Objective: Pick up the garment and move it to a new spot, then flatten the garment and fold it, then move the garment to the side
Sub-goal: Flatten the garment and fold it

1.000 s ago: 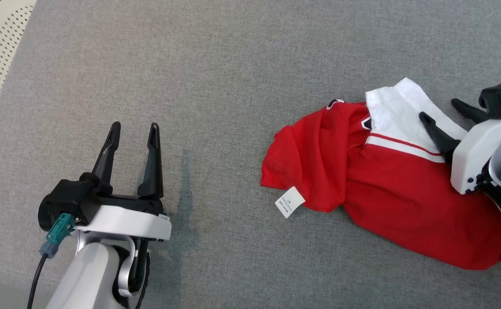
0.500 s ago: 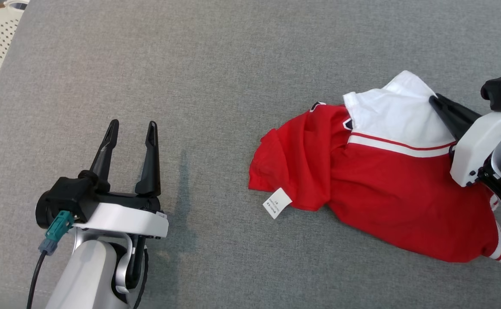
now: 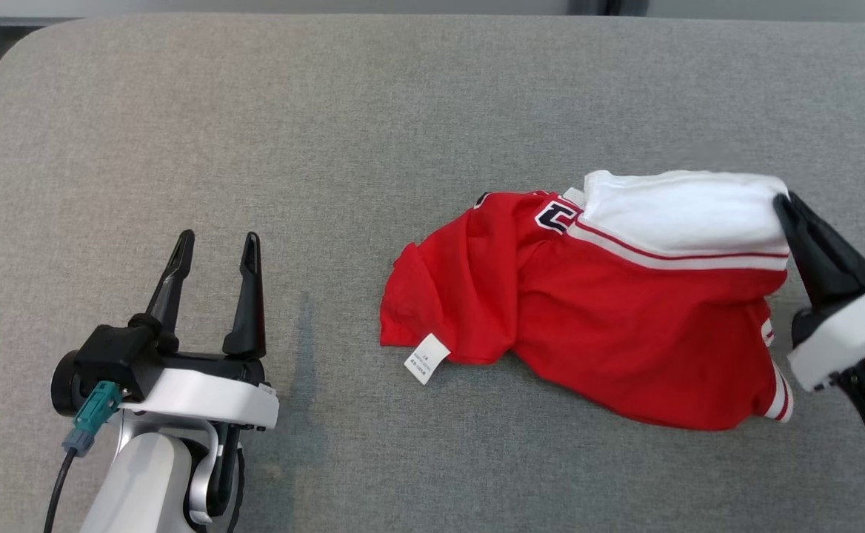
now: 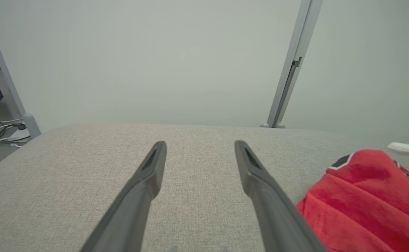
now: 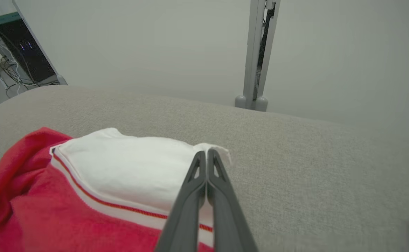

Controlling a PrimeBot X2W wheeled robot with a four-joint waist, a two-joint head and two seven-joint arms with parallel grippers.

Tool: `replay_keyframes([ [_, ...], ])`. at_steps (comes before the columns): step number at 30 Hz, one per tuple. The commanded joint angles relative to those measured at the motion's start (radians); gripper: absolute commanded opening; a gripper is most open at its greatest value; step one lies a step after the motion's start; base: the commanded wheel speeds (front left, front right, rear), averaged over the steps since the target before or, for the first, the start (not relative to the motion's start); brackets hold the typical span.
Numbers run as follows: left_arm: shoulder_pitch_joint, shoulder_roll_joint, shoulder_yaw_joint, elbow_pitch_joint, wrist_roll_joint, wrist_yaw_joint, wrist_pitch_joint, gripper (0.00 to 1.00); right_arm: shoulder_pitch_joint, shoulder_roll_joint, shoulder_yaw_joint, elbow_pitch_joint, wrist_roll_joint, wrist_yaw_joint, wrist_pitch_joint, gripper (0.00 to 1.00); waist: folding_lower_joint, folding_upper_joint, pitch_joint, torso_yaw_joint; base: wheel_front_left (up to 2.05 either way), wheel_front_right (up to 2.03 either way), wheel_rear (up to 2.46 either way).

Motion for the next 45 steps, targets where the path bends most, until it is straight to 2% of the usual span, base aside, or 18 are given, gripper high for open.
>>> replay_keyframes([
  [1,0.01,0.007,0.006,0.0,0.004,0.001,-0.004,1.0,0.04,0.014,-0.028,-0.018,-0.014,0.0,0.004,0.0,0.0,0.0,-0.009,-0.012,0.0,0.0,0.0],
  [7,0.032,0.016,0.014,-0.001,-0.002,0.01,-0.004,1.0,0.218,0.115,-0.185,-0.082,-0.058,0.0,0.031,0.0,0.0,0.0,-0.028,-0.04,0.0,0.0,0.0],
  [11,0.037,0.024,0.016,-0.003,-0.006,0.011,0.001,1.0,0.284,0.172,-0.249,-0.067,-0.075,0.0,0.029,0.0,0.0,0.0,-0.035,-0.048,0.0,0.0,0.0],
  [14,0.043,0.028,0.016,-0.009,-0.01,0.012,0.007,1.0,0.31,0.212,-0.246,-0.022,-0.078,0.0,0.018,0.0,0.0,0.0,-0.037,-0.054,0.0,0.0,0.0],
  [24,0.057,0.038,0.011,-0.022,-0.012,0.024,0.024,1.0,0.266,0.256,-0.15,0.218,-0.054,0.0,-0.082,0.0,0.0,0.0,-0.044,-0.077,0.0,0.0,0.0],
  [25,0.06,0.039,0.011,-0.023,-0.013,0.025,0.025,1.0,0.26,0.256,-0.143,0.234,-0.053,0.0,-0.094,0.28,0.0,0.0,-0.047,-0.08,0.0,0.0,0.0],
  [27,0.066,0.043,0.011,-0.025,-0.014,0.03,0.028,1.0,0.247,0.257,-0.143,0.253,-0.047,0.0,-0.119,1.0,0.0,0.0,-0.055,-0.087,0.0,0.0,0.0],
  [31,0.088,0.042,0.009,-0.026,-0.016,0.039,0.033,1.0,0.24,0.259,-0.165,0.235,-0.07,0.0,-0.171,1.0,0.0,0.0,-0.077,-0.095,0.0,0.0,0.0],
  [36,0.119,0.039,0.007,-0.028,-0.023,0.048,0.034,1.0,0.265,0.271,-0.217,0.141,-0.13,0.0,-0.211,1.0,0.0,0.0,-0.112,-0.102,0.0,0.0,0.0],
  [40,0.144,0.039,0.003,-0.032,-0.023,0.052,0.034,1.0,0.277,0.295,-0.249,0.043,-0.197,0.0,-0.201,1.0,0.0,0.0,-0.141,-0.108,0.0,0.0,0.0],
  [45,0.171,0.052,-0.013,-0.033,-0.016,0.043,0.046,1.0,0.296,0.315,-0.234,-0.07,-0.248,0.0,-0.161,1.0,0.0,0.0,-0.177,-0.11,0.0,0.0,0.0],
])
